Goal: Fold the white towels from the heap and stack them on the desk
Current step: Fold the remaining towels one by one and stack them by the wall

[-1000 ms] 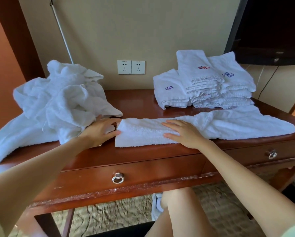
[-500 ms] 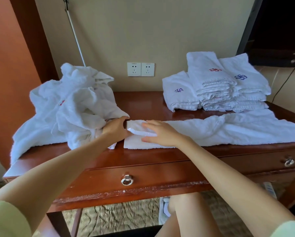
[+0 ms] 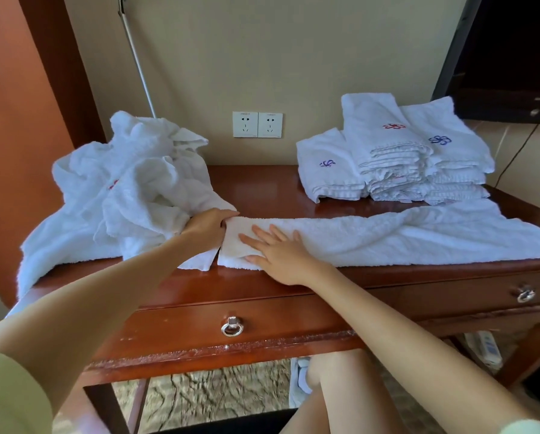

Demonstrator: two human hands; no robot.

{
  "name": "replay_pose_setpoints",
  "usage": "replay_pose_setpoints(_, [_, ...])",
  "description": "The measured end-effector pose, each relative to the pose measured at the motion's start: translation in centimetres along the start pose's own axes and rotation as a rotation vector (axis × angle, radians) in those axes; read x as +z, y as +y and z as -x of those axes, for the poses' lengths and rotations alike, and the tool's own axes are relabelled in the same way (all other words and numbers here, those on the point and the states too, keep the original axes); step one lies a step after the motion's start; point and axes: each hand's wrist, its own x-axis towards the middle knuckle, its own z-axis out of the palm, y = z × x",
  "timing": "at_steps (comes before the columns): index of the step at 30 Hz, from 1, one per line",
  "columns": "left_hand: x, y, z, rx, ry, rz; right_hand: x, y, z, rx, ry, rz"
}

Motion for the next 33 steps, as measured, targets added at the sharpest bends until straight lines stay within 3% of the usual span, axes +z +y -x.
replay_pose_setpoints(3, [-0.2,-0.4,0.0,0.016,-0.014,0.074,0.5,-0.5,-0.2,0.034,0.026,0.022])
replay_pose_setpoints(7, [-0.2,0.5,-1.3,-0.219,-0.041,0.181,-0.3,0.9,0.5,-0.052,-0.018,-0.073])
replay_pose_setpoints(9, [-0.3,2.5,-1.6,-0.245,-0.041,0.229,-1.2,2.8,1.4,-0.040,-0.001,-0.213])
replay_pose_setpoints(11, [-0.2,5.2,-1.3,-0.185,-0.024,0.171,-2.1,5.5,2.7,0.041,0.069,-0.265])
replay_pose_setpoints(16, [1.9,12.9,-2.2,0.089,-0.150,0.028,-1.9,13.0,7.1,0.256,0.144,-0.087])
replay_pose_setpoints(23, [6.5,23.0,-5.0,0.347,-0.322,0.165,-1.5,20.7,11.4,0.423,0.439,-0.007])
replay_pose_setpoints(27, [9.2,27.1,-7.5,0.332,-0.249,0.184,-0.9,25.0,12.3,0.439,0.434,-0.078])
replay_pose_setpoints(30, [10.2,29.0,-9.8,0.258,-0.073,0.198,-0.9,27.1,12.9,0.488,0.549,-0.174])
replay_pose_setpoints(33, [10.4,30.5,-12.0,0.219,-0.078,0.063,-1.8,29.4,13.1,0.554,0.673,-0.205])
